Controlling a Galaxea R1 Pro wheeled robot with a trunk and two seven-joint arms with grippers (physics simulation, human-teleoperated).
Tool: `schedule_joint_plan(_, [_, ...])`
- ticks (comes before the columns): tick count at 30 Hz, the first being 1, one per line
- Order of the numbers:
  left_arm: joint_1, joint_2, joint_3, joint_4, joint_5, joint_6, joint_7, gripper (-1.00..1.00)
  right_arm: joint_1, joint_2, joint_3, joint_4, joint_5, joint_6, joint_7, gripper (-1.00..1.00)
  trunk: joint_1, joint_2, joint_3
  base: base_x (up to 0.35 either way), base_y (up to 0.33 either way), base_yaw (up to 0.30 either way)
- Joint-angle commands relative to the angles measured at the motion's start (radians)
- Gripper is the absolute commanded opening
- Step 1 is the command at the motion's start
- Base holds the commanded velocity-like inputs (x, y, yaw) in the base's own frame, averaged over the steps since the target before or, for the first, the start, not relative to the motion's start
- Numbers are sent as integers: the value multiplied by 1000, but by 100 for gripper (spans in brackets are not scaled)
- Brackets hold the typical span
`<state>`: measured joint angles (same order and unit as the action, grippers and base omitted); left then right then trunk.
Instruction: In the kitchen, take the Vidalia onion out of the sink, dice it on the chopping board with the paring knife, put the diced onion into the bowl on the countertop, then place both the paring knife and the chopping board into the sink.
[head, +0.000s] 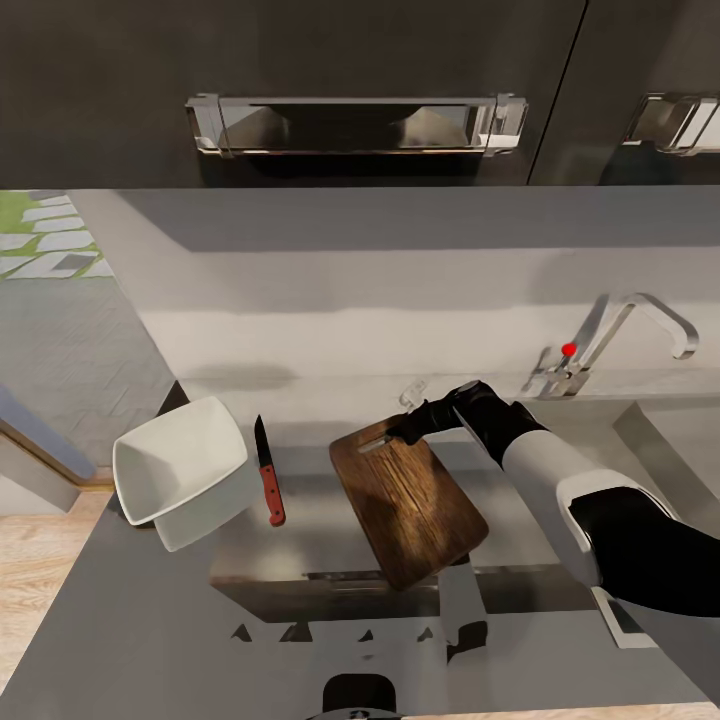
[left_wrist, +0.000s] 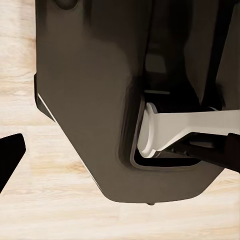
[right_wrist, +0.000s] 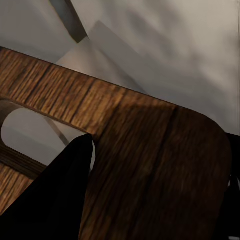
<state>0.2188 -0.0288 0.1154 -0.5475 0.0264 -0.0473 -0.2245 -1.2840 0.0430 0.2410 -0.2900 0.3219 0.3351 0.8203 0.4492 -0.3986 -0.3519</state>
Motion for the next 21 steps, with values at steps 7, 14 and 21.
schedule_joint_plan(7, [1, -1, 7, -2, 2, 1, -9, 100, 0, 0, 21, 11, 31, 2, 3, -100, 1, -1, -2, 0, 0, 0])
schedule_joint_plan(14, [1, -1, 7, -2, 3, 1, -9, 100, 0, 1, 22, 11, 31, 4, 3, -100, 1, -1, -2, 0, 0, 0])
schedule_joint_plan(21, [1, -1, 7, -2, 3, 1, -9, 100, 0, 2, 20, 11, 30, 9, 5, -100, 1, -1, -2, 0, 0, 0])
